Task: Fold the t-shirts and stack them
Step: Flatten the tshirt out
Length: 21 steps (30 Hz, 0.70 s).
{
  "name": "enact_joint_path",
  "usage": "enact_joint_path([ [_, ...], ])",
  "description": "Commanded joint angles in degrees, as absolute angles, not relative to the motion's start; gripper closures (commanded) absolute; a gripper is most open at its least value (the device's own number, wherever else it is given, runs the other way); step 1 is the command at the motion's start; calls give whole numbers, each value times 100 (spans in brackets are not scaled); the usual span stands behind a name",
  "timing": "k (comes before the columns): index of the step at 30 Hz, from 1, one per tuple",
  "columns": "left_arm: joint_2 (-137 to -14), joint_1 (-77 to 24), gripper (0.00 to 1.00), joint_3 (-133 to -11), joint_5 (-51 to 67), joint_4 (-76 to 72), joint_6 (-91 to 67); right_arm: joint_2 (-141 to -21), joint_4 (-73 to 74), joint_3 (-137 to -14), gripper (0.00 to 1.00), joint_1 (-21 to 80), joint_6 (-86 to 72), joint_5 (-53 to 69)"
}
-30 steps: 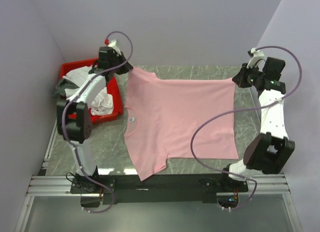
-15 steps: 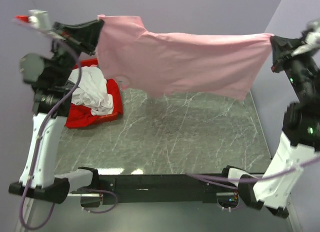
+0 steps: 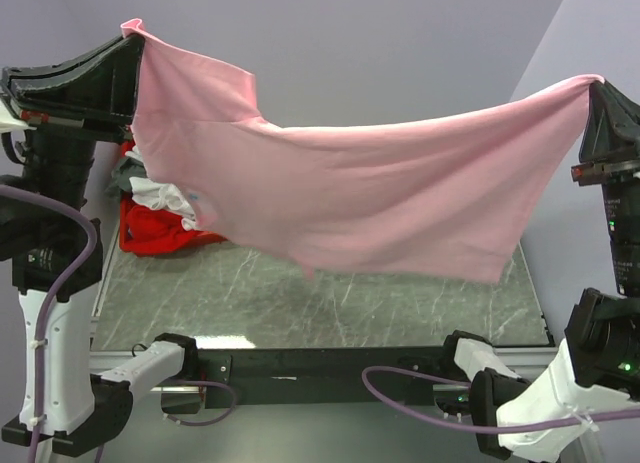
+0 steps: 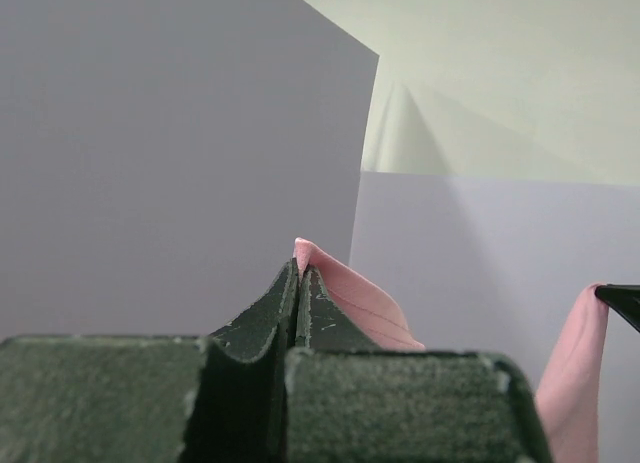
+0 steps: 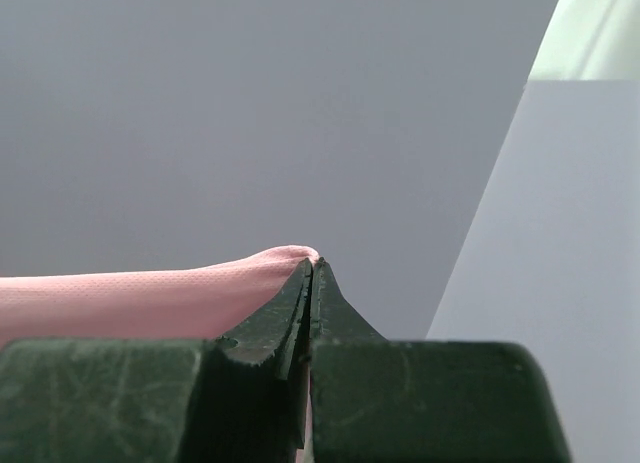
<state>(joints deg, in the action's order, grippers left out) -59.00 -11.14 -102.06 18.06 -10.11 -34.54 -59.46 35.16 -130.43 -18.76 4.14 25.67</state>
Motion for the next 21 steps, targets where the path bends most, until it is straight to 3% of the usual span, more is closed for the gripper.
enact_joint_path([
  [1,-6047,-1125,100,-10055,1653,-993,-3401,-6240,3498,-13008,100,-1907,264,2303],
  [6,-6178,-1125,100,-9151,1530,-1168,-3524,-6188,3235,-11701,100,-1907,421,2390],
  [14,-7188,-1125,100,-6804,1178,-2319,-4016,-6248,1444,-7913,100,-1898,633,2874],
  [18,-8984,-1142,100,-6670,1239,-2996,-4078,-6950,64,-6620,100,-1828,694,3173],
  [21,-10443,-1143,100,-7293,1485,-3155,-4105,-7960,-789,-6328,100,-1696,826,3181],
])
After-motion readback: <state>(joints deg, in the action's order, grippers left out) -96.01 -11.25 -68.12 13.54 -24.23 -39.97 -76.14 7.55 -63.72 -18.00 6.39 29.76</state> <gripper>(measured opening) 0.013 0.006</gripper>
